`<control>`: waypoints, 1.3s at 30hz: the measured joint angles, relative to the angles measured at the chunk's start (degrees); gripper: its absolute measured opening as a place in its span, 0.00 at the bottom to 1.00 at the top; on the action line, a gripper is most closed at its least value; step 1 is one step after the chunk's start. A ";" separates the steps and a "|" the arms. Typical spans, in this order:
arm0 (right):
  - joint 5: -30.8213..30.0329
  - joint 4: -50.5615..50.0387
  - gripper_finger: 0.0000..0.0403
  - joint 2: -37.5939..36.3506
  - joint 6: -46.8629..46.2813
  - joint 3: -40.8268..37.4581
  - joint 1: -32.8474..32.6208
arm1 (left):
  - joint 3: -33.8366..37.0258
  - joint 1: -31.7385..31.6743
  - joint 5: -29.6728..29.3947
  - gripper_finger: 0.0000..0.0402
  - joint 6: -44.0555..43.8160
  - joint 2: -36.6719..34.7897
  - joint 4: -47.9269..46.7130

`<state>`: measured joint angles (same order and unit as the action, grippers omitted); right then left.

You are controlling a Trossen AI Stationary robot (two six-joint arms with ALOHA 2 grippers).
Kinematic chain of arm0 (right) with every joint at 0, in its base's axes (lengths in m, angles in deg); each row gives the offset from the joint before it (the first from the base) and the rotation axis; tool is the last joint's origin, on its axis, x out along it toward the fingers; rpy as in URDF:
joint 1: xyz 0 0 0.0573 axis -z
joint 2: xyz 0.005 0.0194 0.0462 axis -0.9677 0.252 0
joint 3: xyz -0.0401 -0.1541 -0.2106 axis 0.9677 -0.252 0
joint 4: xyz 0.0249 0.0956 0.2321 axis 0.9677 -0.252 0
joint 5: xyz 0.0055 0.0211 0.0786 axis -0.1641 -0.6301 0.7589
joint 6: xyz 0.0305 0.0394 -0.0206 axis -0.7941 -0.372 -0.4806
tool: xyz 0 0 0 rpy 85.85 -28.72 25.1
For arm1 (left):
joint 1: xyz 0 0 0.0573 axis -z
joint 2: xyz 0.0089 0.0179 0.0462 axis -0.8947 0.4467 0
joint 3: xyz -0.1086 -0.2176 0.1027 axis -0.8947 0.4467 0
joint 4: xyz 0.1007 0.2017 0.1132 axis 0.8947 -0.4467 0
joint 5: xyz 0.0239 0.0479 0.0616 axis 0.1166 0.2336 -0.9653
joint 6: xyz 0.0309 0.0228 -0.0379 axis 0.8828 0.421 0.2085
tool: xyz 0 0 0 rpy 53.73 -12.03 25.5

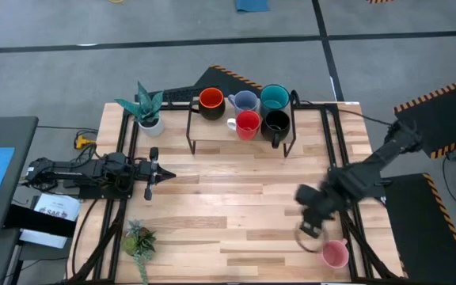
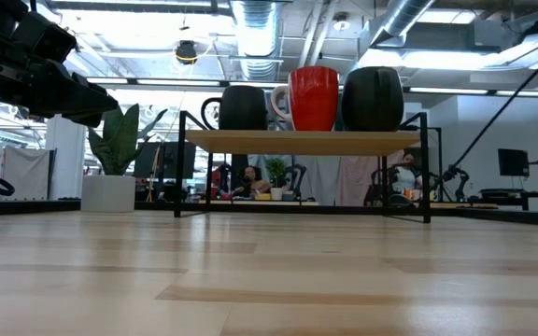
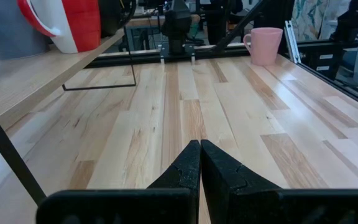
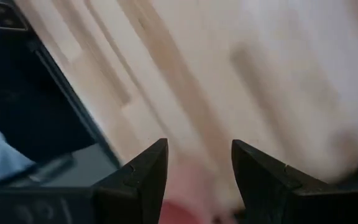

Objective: Place coffee mugs
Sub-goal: Put the pink mug on the shelf

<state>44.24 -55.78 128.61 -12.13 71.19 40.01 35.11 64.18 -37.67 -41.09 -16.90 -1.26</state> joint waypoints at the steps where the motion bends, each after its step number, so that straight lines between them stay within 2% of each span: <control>1: 0.04 0.29 0.50 -1.05 -6.32 -1.34 -2.46 | 0.00 0.02 0.00 0.00 0.00 0.00 -0.01; 4: -0.28 0.59 0.50 -2.73 -22.70 -3.33 -9.84 | 0.00 0.02 0.00 0.00 0.00 0.00 0.00; 7: -0.98 0.95 0.50 -2.35 -34.88 -3.85 -15.99 | 0.00 0.02 0.02 0.00 0.00 0.00 0.00; 13: -2.38 1.59 0.50 0.77 -50.96 -3.85 -21.87 | 0.00 0.00 0.01 0.00 0.00 0.00 0.00; 17: -2.29 2.79 0.50 4.40 -53.73 -3.85 -22.10 | 0.00 0.01 0.01 0.00 0.00 0.00 0.00; 22: -2.06 12.76 0.50 8.73 -51.73 -3.87 -20.83 | 0.00 0.02 0.00 0.00 0.00 0.00 0.00; 26: 1.42 17.55 0.50 11.38 -50.76 -3.86 -20.05 | 0.00 0.02 0.01 0.00 0.00 0.00 -0.01; 31: 7.19 16.45 0.50 13.05 -51.01 -3.87 -19.59 | 0.00 0.02 0.01 0.00 0.00 0.00 0.00; 39: 7.30 15.91 0.50 13.61 -55.76 -3.87 -20.07 | 0.00 0.01 0.00 0.00 0.00 0.00 -0.02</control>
<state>51.54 -39.87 142.22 -67.88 67.32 19.94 35.11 64.19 -37.67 -41.09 -16.90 -1.27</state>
